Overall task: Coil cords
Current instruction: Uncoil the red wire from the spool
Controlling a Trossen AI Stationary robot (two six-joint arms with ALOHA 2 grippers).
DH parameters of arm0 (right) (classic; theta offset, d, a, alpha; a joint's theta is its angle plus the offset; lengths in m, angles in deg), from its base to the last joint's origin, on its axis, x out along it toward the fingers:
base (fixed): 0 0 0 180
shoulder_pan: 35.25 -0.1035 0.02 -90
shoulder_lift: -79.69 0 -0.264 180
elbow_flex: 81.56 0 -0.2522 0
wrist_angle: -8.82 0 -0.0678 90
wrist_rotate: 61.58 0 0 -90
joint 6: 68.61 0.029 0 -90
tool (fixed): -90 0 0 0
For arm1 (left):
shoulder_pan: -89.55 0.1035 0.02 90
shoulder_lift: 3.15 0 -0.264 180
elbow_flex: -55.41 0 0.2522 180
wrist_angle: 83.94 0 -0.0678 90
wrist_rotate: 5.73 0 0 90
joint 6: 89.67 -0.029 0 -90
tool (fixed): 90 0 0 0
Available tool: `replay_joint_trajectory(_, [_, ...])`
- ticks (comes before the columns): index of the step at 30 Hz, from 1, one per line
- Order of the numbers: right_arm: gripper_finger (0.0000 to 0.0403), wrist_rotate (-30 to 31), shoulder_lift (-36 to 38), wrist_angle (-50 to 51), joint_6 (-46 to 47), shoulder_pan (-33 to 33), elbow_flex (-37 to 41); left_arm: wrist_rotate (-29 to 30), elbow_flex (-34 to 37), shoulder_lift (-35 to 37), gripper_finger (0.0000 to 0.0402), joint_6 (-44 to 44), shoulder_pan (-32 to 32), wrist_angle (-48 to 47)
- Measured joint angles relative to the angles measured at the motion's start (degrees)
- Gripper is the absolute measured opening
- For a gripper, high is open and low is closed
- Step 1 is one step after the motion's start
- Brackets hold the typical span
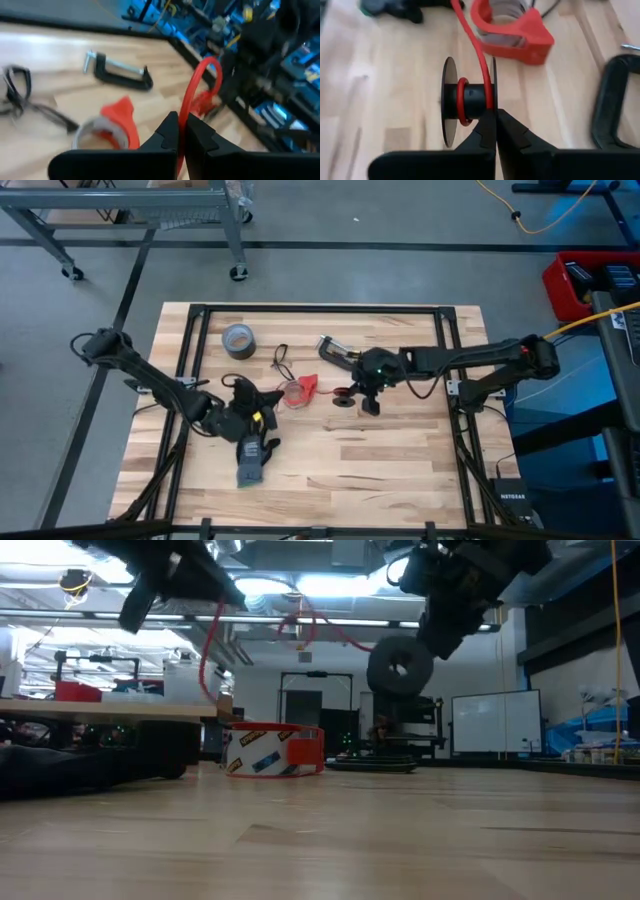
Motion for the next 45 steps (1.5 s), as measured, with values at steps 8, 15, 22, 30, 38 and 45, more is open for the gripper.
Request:
replay_joint_trajectory(8, [0.0001, 22.3, -4.0, -3.4, 6.2, -2.7, 0.0, -6.3, 0.0, 1.0, 0.0, -24.0, 3.8, 24.9])
replay_joint_trajectory(15, [0.0001, 30.2, -8.9, -15.3, 9.9, -0.2, 0.0, -15.3, 0.0, -1.3, 0.0, -32.3, 3.9, 36.0])
replay_joint_trajectory(22, [0.0001, 30.6, -11.9, -26.3, 12.9, 4.5, 0.0, -21.3, 0.0, -5.1, 0.0, -32.0, 3.0, 36.9])
replay_joint_trajectory(30, [0.0001, 30.5, -12.3, -27.1, 15.3, 9.5, 0.0, -26.7, 0.0, -9.9, 0.0, -28.8, -0.1, 36.9])
replay_joint_trajectory(38, [0.0001, 29.3, -12.3, -27.1, 15.6, 14.5, 0.0, -27.6, 0.0, -13.5, 0.0, -22.6, -5.0, 36.8])
replay_joint_trajectory(45, [0.0001, 23.4, -12.3, -29.0, 15.9, 18.5, 0.0, -28.0, 0.0, -14.4, 0.0, -20.8, -7.9, 36.7])
